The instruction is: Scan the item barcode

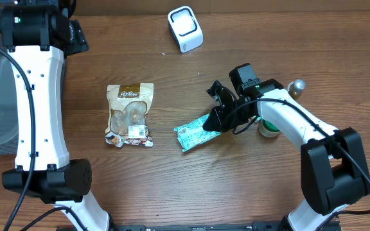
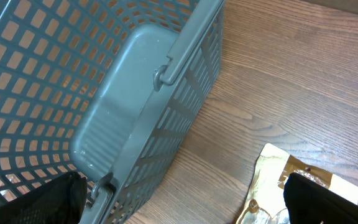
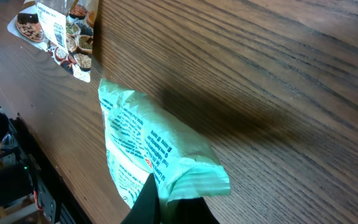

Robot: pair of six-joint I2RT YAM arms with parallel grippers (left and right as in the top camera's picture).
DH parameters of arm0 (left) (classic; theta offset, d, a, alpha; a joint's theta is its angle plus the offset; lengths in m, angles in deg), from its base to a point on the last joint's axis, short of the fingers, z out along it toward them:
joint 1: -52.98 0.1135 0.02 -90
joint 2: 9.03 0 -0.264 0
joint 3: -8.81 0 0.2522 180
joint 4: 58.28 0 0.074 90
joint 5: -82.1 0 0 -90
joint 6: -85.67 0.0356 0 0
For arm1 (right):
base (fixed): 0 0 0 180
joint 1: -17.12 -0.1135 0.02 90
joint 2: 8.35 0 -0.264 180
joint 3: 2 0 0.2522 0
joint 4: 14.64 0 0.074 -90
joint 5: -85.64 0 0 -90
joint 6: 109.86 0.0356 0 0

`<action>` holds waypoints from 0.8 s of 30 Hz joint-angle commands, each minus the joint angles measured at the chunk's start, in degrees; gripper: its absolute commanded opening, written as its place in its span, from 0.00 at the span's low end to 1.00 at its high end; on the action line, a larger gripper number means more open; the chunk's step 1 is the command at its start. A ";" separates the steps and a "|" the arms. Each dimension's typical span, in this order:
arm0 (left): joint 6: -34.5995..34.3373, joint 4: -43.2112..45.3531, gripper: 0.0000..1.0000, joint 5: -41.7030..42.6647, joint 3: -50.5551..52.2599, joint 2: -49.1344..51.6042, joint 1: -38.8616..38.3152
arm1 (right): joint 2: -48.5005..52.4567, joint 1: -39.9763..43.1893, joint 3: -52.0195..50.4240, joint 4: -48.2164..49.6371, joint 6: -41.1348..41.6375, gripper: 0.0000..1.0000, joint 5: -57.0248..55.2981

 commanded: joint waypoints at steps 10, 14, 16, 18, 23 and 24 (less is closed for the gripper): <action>1.05 0.11 0.99 0.24 -1.07 -0.24 -0.39 | -5.79 -0.04 -0.33 -4.92 0.28 0.04 0.68; 1.05 0.11 1.00 0.24 -1.07 -0.24 -0.39 | -12.55 -0.17 -0.33 -8.39 2.43 0.04 1.40; 1.05 0.11 1.00 0.24 -1.07 -0.24 -0.39 | -16.57 -0.76 -0.33 -9.75 3.43 0.04 1.51; 1.05 0.11 1.00 0.24 -1.07 -0.24 -0.39 | -20.44 -1.44 -0.33 -11.02 4.74 0.04 1.55; 1.05 0.13 0.99 0.24 -1.07 -0.24 -0.39 | -29.66 -3.32 -0.33 -13.46 6.91 0.04 4.44; 1.05 0.11 0.99 0.24 -1.07 -0.24 -0.39 | -31.21 -3.32 -0.33 -13.46 9.16 0.04 5.84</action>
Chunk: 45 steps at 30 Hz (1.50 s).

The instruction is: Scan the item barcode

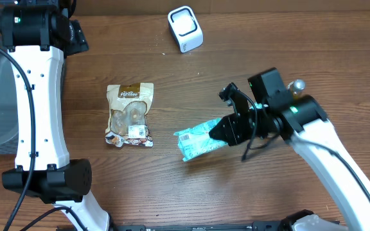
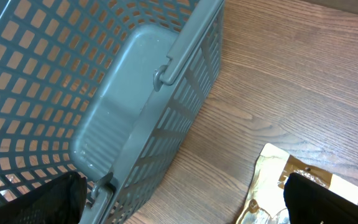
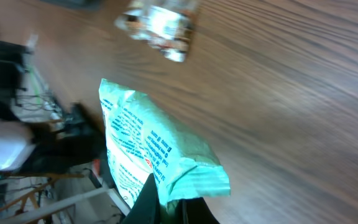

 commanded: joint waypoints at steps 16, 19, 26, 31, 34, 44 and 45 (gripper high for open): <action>1.05 0.11 1.00 0.24 -1.07 -0.24 -0.39 | -13.07 -0.44 0.31 1.11 16.28 0.04 19.52; 1.05 0.11 0.99 0.24 -1.07 -0.24 -0.39 | -13.07 -0.44 0.31 1.20 16.28 0.04 19.52; 1.05 0.11 0.99 0.24 -1.07 -0.24 -0.39 | -13.07 -0.44 0.28 2.54 16.06 0.04 17.94; 1.05 0.11 0.99 0.24 -1.07 -0.24 -0.39 | -13.07 -0.46 0.28 2.58 16.06 0.04 12.90; 1.05 0.11 0.99 0.24 -1.07 -0.24 -0.39 | -13.07 -0.50 0.24 2.56 16.06 0.04 5.18; 1.05 0.11 0.99 0.24 -1.07 -0.24 -0.39 | -8.26 -0.57 0.22 3.30 15.61 0.04 -14.58; 1.05 0.13 0.99 0.24 -1.07 -0.24 -0.39 | -7.15 -0.61 0.22 3.50 15.61 0.04 -14.58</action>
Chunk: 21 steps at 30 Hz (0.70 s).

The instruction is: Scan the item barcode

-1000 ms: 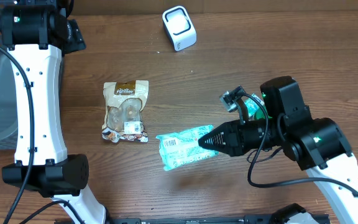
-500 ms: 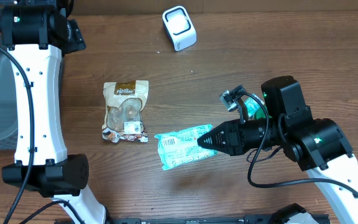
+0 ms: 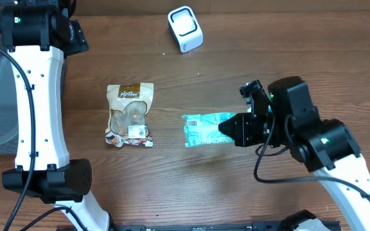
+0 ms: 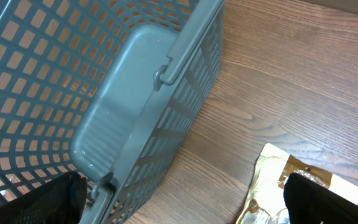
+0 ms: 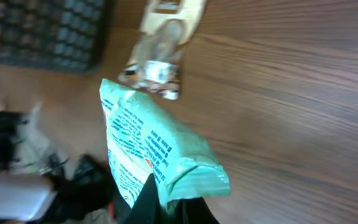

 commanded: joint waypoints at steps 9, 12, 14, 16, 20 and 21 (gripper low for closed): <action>1.03 0.13 0.99 0.22 -1.07 -0.24 -0.39 | 15.15 -0.24 0.22 3.10 -0.35 0.04 -3.98; 1.03 0.13 1.00 0.22 -1.07 -0.24 -0.39 | 18.47 -0.24 0.22 4.46 -0.35 0.04 -3.98; 1.03 0.15 0.99 0.22 -1.07 -0.24 -0.39 | 20.48 -0.24 0.22 5.66 -0.35 0.04 -3.98; 1.03 0.13 1.00 0.22 -1.07 -0.24 -0.37 | 21.66 -0.24 0.22 6.60 -0.35 0.04 -3.98; 1.03 0.13 0.99 0.22 -1.07 -0.24 -0.39 | 22.53 -0.24 0.20 8.79 -0.35 0.04 -4.02; 1.03 0.13 0.99 0.22 -1.07 -0.24 -0.39 | 22.53 -0.24 0.20 9.35 -0.35 0.04 -4.02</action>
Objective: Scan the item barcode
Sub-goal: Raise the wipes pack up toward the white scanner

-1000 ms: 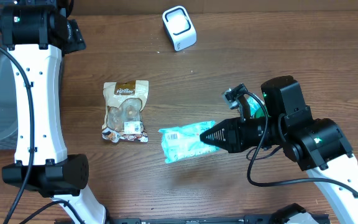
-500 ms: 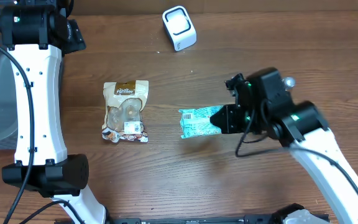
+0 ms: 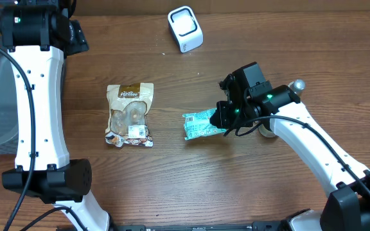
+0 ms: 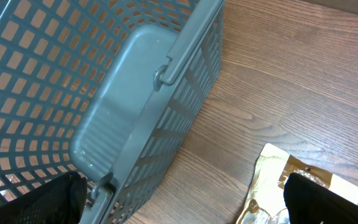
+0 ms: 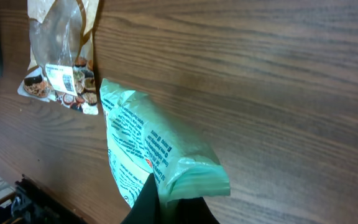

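Observation:
A green packet (image 3: 201,124) with white print sits in the middle of the table, low over the wood or resting on it. My right gripper (image 3: 222,119) is shut on its right end. In the right wrist view the crimped end of the packet (image 5: 148,149) is pinched in the right gripper (image 5: 176,202). The white scanner (image 3: 185,29) stands at the far edge, well away from the packet. My left gripper (image 4: 182,199) is open and holds nothing, between the basket and a tan pouch.
A tan snack pouch (image 3: 130,115) lies flat to the left of the packet, with its barcode label up. A grey mesh basket (image 4: 104,93) stands at the table's left edge. A green and white bottle (image 3: 268,128) stands behind my right arm.
My right arm has come down from high above the table, still holding the green packet, and the wood is now close under it. The left arm and the pouch are unchanged.
At first the green packet lay slanted on the table with my right gripper shut on its end. Then it was held off the wood, then high and level above the table. Now it is low again near the same spot. The left arm stayed still.

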Robot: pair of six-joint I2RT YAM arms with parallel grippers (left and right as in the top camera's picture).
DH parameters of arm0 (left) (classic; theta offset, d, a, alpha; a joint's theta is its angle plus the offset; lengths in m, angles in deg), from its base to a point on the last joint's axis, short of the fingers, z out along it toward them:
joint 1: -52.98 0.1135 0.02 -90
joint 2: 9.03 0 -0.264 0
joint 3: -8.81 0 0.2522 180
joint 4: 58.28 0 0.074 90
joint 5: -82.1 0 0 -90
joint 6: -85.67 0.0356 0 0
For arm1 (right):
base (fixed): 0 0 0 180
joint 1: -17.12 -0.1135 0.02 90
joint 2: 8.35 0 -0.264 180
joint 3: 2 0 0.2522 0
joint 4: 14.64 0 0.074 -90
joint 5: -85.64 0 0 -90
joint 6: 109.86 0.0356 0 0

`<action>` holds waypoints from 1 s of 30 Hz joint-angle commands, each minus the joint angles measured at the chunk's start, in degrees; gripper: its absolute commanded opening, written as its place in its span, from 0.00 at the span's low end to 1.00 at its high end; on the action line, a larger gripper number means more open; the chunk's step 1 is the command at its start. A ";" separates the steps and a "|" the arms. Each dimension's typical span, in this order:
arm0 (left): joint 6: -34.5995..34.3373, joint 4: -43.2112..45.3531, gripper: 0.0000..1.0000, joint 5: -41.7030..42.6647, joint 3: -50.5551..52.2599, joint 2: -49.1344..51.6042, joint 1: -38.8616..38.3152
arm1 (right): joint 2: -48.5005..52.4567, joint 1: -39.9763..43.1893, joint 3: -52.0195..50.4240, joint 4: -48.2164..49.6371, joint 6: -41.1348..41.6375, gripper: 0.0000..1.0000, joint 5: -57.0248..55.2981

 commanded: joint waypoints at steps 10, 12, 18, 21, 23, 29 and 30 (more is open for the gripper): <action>1.03 0.11 0.99 0.24 -1.07 -0.24 -0.39 | -0.24 -0.22 0.17 4.48 -0.39 0.04 0.07; 1.03 0.11 1.00 0.24 -1.07 -0.24 -0.39 | -0.24 -0.22 0.17 4.52 -0.39 0.04 0.07; 1.03 0.11 0.99 0.24 -1.07 -0.24 -0.39 | -0.24 -0.22 0.17 5.84 -0.50 0.04 -0.20; 1.03 0.11 1.00 0.24 -1.07 -0.24 -0.37 | -0.24 -0.22 0.20 8.46 -0.70 0.04 -2.12; 1.03 0.11 1.00 0.24 -1.07 -0.24 -0.39 | -0.24 -0.22 0.42 9.77 -1.46 0.04 -2.27; 1.03 0.11 1.00 0.24 -1.07 -0.24 -0.39 | -0.24 -0.22 5.44 7.76 -1.49 0.04 -2.27; 1.03 0.11 1.00 0.24 -1.07 -0.24 -0.39 | -0.24 -0.22 6.91 6.84 -1.49 0.04 -2.27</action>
